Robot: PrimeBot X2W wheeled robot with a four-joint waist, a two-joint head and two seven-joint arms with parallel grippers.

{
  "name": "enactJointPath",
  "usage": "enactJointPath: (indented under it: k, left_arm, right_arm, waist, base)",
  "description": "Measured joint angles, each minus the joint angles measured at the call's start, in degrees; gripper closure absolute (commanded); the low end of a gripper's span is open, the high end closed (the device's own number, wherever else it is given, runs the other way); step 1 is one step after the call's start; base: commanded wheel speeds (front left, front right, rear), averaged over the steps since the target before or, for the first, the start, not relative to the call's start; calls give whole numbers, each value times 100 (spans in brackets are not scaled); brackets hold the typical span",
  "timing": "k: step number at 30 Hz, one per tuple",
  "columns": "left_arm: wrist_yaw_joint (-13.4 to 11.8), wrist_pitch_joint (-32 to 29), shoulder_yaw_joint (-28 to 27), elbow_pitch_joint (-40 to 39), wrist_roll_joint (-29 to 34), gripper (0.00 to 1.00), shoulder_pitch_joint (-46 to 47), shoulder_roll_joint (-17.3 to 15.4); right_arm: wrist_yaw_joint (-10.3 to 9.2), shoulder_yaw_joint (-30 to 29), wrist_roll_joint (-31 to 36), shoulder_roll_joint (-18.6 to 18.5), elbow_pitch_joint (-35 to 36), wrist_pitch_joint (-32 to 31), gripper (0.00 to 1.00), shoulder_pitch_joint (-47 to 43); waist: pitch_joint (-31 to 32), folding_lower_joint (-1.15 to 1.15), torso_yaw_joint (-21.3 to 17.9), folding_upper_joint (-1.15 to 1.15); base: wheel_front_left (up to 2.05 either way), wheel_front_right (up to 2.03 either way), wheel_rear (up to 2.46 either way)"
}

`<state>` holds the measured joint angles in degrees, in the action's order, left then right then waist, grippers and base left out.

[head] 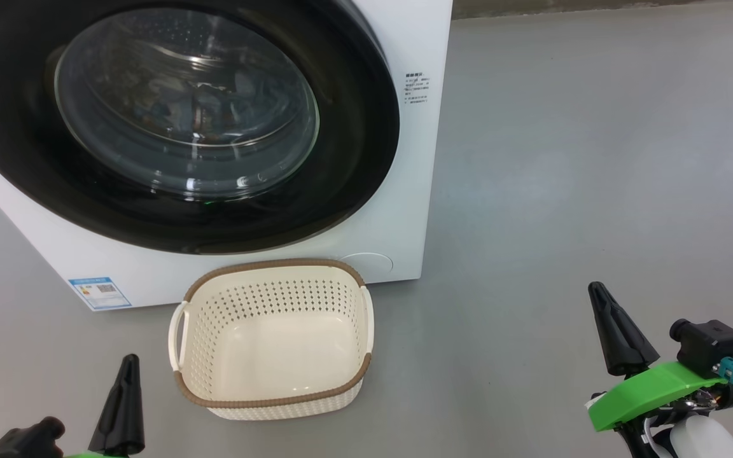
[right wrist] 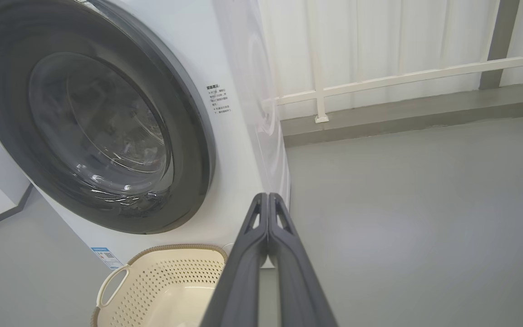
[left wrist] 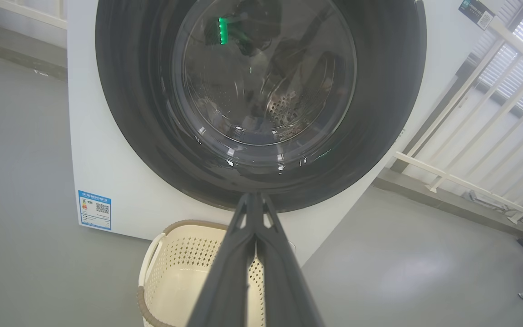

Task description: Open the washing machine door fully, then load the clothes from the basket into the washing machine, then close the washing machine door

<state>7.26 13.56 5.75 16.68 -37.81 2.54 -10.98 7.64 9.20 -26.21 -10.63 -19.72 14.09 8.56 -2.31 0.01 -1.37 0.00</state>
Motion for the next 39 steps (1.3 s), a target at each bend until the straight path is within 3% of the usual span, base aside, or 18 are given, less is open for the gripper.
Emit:
enactJointPath:
  k: [39]
  left_arm:
    - [-1, -610, -296, -3, -1701, 100, 2, 286]
  right_arm:
    - [0, -437, -2087, 209, 93, -606, 100, -2]
  waist:
    - [69, 0, 43, 0]
  base:
    - [0, 0, 0]
